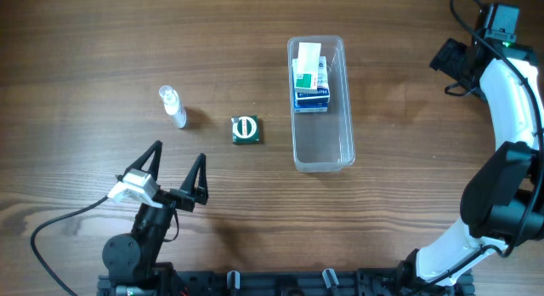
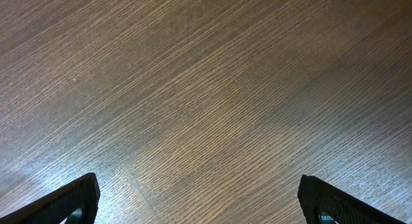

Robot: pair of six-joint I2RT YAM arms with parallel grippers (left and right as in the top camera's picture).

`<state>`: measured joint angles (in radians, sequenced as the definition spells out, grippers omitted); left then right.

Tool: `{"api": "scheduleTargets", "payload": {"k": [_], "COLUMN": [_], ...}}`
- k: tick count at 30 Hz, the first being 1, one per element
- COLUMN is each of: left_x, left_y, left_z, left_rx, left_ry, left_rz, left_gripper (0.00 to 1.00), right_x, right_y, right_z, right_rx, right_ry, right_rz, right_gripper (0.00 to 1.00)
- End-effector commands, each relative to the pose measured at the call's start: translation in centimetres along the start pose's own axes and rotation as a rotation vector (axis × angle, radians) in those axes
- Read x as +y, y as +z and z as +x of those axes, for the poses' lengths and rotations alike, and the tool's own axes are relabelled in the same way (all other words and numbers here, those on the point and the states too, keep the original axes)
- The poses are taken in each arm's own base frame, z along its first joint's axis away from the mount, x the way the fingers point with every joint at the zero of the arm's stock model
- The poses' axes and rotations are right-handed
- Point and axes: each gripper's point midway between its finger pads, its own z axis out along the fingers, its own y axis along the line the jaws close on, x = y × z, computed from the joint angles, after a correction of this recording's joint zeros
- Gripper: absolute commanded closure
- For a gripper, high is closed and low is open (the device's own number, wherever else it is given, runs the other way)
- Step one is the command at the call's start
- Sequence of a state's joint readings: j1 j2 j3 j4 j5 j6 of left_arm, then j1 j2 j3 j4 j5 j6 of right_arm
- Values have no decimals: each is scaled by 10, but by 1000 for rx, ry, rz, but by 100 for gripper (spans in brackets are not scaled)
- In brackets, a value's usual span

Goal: Pack container
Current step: 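Open the right gripper and withdraw it to the right side, then move the left gripper down over the green Zam-Buk tin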

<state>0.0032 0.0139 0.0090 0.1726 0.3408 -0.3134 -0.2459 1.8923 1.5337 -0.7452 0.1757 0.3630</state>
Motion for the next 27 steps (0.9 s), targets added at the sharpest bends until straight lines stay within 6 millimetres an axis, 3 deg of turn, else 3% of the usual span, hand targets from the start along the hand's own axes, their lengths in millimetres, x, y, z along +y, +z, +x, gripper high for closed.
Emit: {"api": "scheduleTargets", "payload": {"k": [1, 6, 12, 18, 23, 27], "left_x": [-19, -22, -49, -35, -7, -12], "left_y": [-3, 2, 26, 40, 63, 94], "left_z": [-24, -35, -56, -47, -48, -46], "left_rx": [-11, 194, 222, 362, 630, 801], "left_ry": [27, 21, 47, -25, -82, -116], "left_rz": [60, -12, 150, 71, -121, -87], "left_gripper": [0, 0, 0, 0, 0, 0], "right_x": [0, 0, 0, 0, 0, 0], "right_y": [2, 2, 2, 2, 2, 2], "right_z": [1, 1, 1, 1, 1, 1], "right_rx": [6, 5, 6, 5, 6, 5], "right_ry": [17, 17, 17, 17, 17, 17], "right_rz": [-9, -9, -8, -9, -9, -9], "right_gripper": [0, 0, 0, 0, 0, 0]}}
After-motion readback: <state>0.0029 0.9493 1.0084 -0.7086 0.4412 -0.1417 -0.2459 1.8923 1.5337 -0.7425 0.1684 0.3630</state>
